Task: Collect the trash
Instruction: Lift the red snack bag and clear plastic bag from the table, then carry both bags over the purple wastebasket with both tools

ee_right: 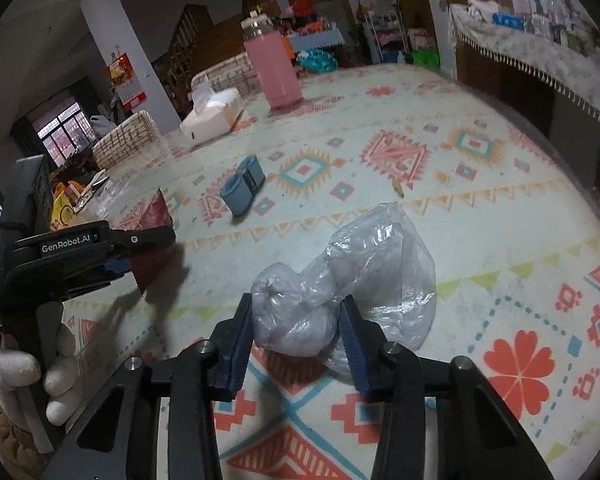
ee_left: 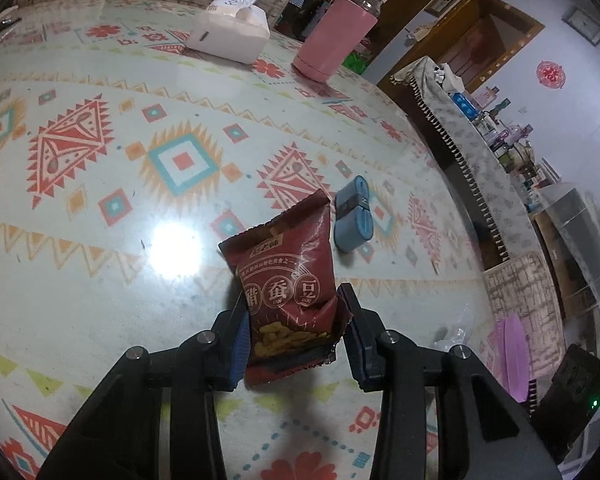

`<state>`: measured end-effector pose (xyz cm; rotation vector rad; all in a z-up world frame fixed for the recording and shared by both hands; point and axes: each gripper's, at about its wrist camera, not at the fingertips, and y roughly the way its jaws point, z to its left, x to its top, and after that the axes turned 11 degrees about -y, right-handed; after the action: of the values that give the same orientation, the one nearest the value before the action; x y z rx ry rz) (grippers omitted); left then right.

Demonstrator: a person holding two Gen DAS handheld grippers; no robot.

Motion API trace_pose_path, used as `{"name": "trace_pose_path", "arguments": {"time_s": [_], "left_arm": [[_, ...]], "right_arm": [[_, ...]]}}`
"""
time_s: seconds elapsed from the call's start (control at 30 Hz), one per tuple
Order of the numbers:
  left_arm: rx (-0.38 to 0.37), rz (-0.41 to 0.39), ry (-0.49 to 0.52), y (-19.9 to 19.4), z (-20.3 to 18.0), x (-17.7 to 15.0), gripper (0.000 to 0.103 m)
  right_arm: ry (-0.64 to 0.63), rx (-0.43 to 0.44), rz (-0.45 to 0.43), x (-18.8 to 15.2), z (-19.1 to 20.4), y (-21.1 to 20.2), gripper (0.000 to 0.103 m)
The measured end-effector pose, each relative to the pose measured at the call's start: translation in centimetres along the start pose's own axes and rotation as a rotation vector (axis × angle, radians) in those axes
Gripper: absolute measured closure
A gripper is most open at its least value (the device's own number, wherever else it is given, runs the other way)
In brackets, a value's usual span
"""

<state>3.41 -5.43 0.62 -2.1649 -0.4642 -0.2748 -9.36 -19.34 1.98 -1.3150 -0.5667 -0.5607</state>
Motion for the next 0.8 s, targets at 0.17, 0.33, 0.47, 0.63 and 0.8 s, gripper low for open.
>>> {"name": "trace_pose_path", "arguments": {"time_s": [0.17, 0.33, 0.47, 0.63, 0.8], "left_arm": [[0.018, -0.01, 0.011, 0.0, -0.4, -0.2, 0.064], [0.064, -0.044, 0.02, 0.0, -0.5, -0.4, 0.064], [0.122, -0.091, 0.028, -0.3, -0.5, -0.7, 0.064], [0.133, -0.12, 0.067, -1.8, -2.1, -2.0, 0.064], [0.09, -0.14, 0.208, -4.9, -7.3, -6.2, 0.064]], "right_arm": [[0.026, 0.025, -0.022, -0.6, -0.2, -2.1, 0.058], [0.073, 0.024, -0.066, -2.0, -2.2, -6.1, 0.058], [0.116, -0.004, -0.108, -4.2, -4.7, -9.8, 0.058], [0.173, -0.009, -0.147, -6.5, -7.6, -13.2, 0.058], [0.19, -0.008, -0.18, -7.5, -9.3, -14.9, 0.058]]}}
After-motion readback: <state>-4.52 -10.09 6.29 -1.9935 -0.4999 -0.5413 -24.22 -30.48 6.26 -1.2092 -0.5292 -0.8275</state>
